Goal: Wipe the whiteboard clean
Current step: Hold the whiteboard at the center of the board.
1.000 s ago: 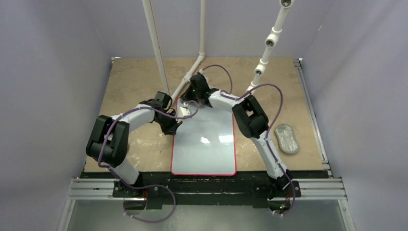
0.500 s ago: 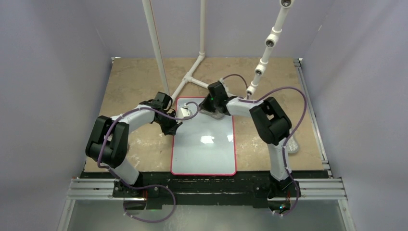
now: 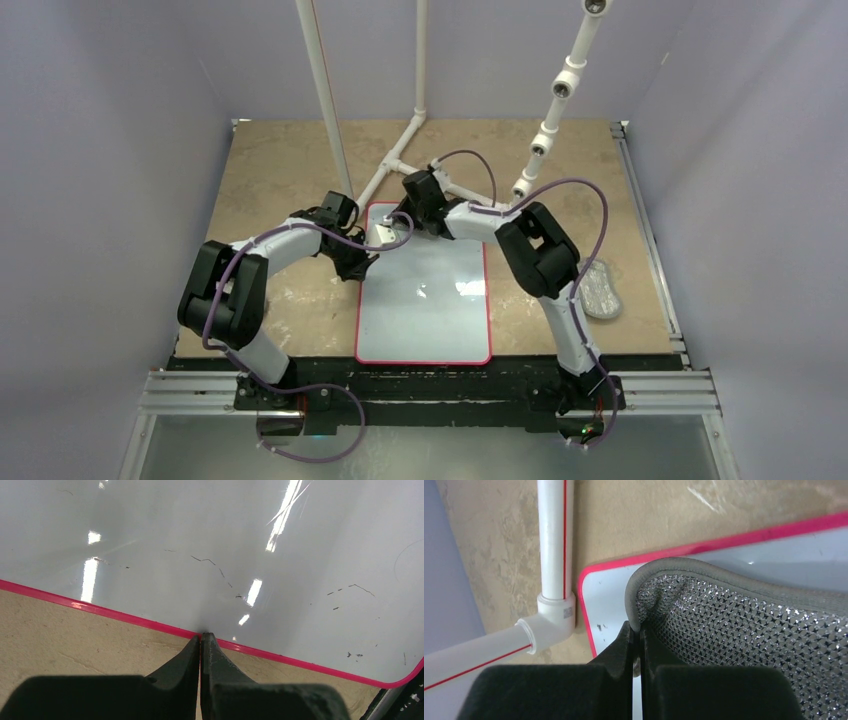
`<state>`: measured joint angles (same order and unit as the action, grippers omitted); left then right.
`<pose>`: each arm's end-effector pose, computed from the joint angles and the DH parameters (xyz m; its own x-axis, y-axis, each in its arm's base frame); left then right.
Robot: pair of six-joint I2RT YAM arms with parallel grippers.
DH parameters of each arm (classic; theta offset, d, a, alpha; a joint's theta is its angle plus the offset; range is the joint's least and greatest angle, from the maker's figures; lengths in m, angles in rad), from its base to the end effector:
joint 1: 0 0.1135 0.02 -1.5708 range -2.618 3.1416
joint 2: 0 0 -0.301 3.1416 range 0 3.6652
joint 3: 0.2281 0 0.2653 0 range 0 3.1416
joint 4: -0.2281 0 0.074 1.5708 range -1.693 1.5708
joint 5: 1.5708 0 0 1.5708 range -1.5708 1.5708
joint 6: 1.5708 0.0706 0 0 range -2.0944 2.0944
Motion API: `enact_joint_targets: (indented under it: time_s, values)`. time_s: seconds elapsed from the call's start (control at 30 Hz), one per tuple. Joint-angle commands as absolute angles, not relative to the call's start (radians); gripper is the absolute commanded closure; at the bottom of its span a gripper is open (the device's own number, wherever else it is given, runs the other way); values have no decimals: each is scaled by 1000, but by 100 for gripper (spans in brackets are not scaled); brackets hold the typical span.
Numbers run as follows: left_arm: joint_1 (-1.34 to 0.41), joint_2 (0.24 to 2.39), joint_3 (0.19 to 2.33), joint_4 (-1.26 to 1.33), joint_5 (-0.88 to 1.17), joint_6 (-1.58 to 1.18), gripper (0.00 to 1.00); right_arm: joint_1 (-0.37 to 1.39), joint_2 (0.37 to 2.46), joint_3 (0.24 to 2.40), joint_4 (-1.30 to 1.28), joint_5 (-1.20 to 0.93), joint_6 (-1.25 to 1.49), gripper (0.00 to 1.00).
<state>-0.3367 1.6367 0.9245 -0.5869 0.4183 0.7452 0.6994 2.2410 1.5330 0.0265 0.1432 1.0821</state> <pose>0.2848 -0.1301 0.1569 -0.3937 0.7943 -0.4626 0.9141 0.3916 -0.1056 0.4305 0.3490 0.1363 -0.7140 0.5414 -0.4440 0.1663 0.7471 0.6435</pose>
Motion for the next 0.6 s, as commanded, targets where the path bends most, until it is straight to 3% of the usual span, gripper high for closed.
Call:
enact_joint_targets:
  time_s: [0.0,0.23,0.57]
  values:
    - [-337,1691,863,-649,290,794,99,656,2217,1368,-212,181,1141,100]
    - [-337,1692,857,-644,294,798,99,521,2037,1196,-276,390,1124,100]
    - [-336,1681,846,-642,283,800,100,512,2094,1249,-336,513,1128,100]
